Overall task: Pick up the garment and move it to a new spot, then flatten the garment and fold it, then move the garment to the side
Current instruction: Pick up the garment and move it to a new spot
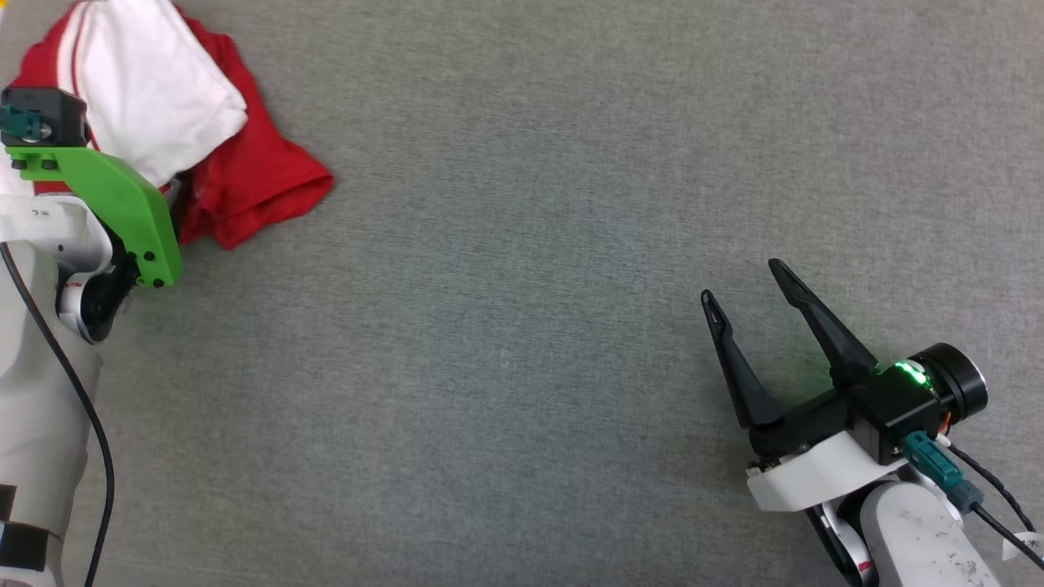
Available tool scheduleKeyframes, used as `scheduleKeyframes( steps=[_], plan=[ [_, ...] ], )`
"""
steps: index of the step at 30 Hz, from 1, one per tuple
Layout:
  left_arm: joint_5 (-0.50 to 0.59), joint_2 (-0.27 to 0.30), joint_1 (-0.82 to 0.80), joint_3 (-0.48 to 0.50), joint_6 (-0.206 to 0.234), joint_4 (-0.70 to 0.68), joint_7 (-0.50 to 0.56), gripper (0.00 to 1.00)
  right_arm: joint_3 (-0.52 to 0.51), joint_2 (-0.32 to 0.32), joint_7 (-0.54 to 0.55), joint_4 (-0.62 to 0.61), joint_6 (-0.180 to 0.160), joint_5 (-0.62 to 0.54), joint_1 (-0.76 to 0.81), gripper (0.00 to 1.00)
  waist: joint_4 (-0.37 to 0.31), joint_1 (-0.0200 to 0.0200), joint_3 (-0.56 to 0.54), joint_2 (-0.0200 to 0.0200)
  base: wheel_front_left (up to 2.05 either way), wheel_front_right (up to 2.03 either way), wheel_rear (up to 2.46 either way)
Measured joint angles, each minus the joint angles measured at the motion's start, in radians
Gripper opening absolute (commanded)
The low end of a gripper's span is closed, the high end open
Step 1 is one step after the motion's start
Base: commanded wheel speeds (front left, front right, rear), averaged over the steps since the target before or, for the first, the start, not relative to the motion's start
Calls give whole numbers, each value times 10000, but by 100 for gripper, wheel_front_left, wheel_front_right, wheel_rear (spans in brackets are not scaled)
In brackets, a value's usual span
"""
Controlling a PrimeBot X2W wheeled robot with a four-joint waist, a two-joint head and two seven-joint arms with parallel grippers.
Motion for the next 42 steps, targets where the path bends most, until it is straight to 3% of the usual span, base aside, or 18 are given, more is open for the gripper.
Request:
scheduleKeyframes(
  steps=[3, 4, 5, 16, 21, 29, 33, 34, 42],
  plan=[
    [-92, 67, -179, -153, 0, 345, -17, 100, -8, -12, 0, 0, -2, -31, -15, 100, -186, 0, 183, 0, 0, 0, 0],
    [-194, 115, -257, -198, 0, 420, -17, 36, -12, -12, 0, 2, 0, -40, -17, 100, -244, -1, 227, 0, 0, 0, 0],
    [-282, 163, -301, -251, 0, 472, -36, 0, -15, -10, 0, 10, 0, -44, -17, 100, -286, -1, 253, 0, 0, 0, 0],
    [-809, 138, -152, -796, 0, 746, -1584, 0, -151, 35, 0, 263, 0, -65, 43, 100, -262, 0, -392, 0, 0, 0, 0],
    [-782, 81, -27, -1028, 0, 111, -2663, 0, -299, 180, 0, 408, 0, -61, 313, 100, -181, -1, -1076, 0, 0, 0, 0],
    [-485, -299, 437, -1574, 102, -1444, -3093, 0, -878, 405, 0, 546, 0, -59, 894, 100, -162, -2, -2326, 0, 0, 0, 0],
    [-318, -813, 780, -2121, 303, -2347, -2880, 0, -1164, 531, -2, 552, 0, -65, 1089, 100, -251, -2, -2910, 0, 0, 0, 0],
    [82, -1455, 1094, -2744, 616, -2886, -2780, 0, -1383, 640, 0, 516, 0, -82, 1175, 100, -525, -2, -3329, 0, 0, 0, 0],
    [796, -3358, 1437, -4063, 1386, -2612, -2811, 0, -1933, 780, -2, 393, -2, -84, 1229, 100, -1544, -2, -3604, 0, 0, 0, 0]
  ],
)
